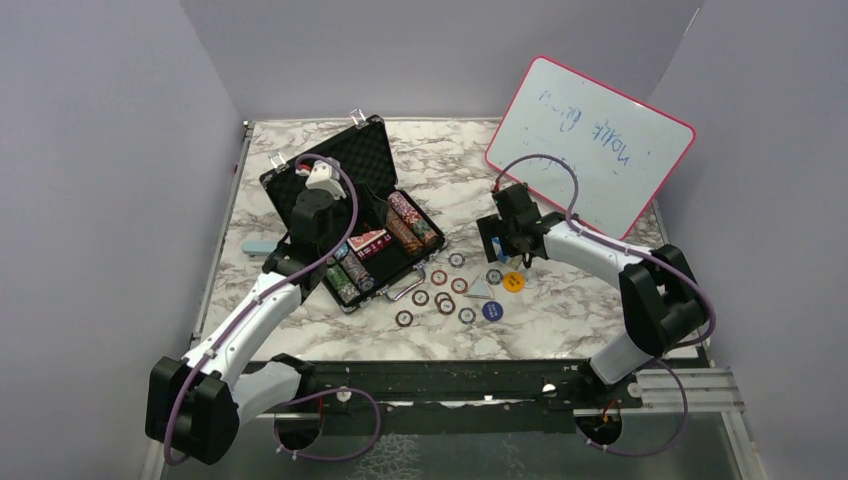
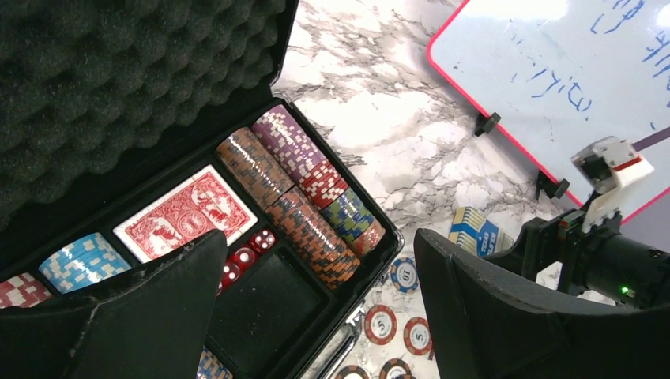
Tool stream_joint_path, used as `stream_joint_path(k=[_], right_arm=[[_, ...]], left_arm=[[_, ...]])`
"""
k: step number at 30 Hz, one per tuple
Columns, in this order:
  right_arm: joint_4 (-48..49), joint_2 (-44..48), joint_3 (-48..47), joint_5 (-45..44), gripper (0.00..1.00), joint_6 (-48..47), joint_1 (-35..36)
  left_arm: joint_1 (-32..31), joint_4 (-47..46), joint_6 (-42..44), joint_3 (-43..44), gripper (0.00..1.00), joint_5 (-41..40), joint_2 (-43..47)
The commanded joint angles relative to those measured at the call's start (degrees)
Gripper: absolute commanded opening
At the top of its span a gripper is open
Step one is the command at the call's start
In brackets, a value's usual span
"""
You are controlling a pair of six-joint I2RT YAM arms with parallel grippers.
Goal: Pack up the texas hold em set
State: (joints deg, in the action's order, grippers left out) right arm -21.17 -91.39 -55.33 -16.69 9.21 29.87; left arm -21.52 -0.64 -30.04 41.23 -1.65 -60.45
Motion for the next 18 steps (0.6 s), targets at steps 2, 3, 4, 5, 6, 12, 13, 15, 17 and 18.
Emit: stream_joint_path(k=[2, 3, 4, 5, 6, 12, 13, 15, 17, 18], right_arm=[[0.5, -2.4, -1.2, 6.5, 1.00, -7.1, -1.3], [0.1, -3.4, -1.5, 7.0, 1.00, -7.3, -1.6], [-0.3, -4.1, -1.8, 7.8, 1.00, -7.5, -1.8], [-0.4, -4.7, -2.0, 8.4, 1.00, -7.6, -2.0], [-0.1, -5.0, -1.9, 8.6, 1.00, -7.7, -2.4], [0.7, -6.5, -2.3, 11.9, 1.00, -8.2, -6.1], [0.7, -6.8, -2.5, 13.3, 1.00, -8.4, -6.6], [0.3, -7.8, -3.0, 15.5, 1.00, -8.4, -7.3], [-0.1, -9.0, -3.6, 15.7, 1.00, -8.3, -7.6], [-0.4, -9.4, -3.8, 15.7, 1.00, -8.3, -7.7]], left_arm=[[-0.3, 0.1, 3.1, 3.7, 0.91, 3.7, 0.5], [-0.2, 0.2, 3.2, 4.1, 0.91, 3.9, 0.4], [-0.2, 0.3, 3.3, 4.4, 0.91, 4.1, 0.2], [-0.2, 0.4, 3.6, 4.7, 0.91, 4.4, 0.0], [-0.2, 0.4, 3.9, 5.1, 0.91, 4.6, 0.0], [-0.3, 1.5, 4.7, 6.0, 0.91, 5.6, 0.0], [-0.2, 1.7, 4.7, 6.1, 0.91, 5.8, 0.0], [-0.2, 1.9, 4.9, 6.0, 0.91, 6.0, 0.2], [-0.3, 2.2, 5.2, 6.0, 0.91, 6.1, 0.3], [-0.3, 2.3, 5.3, 6.1, 0.91, 6.3, 0.3]])
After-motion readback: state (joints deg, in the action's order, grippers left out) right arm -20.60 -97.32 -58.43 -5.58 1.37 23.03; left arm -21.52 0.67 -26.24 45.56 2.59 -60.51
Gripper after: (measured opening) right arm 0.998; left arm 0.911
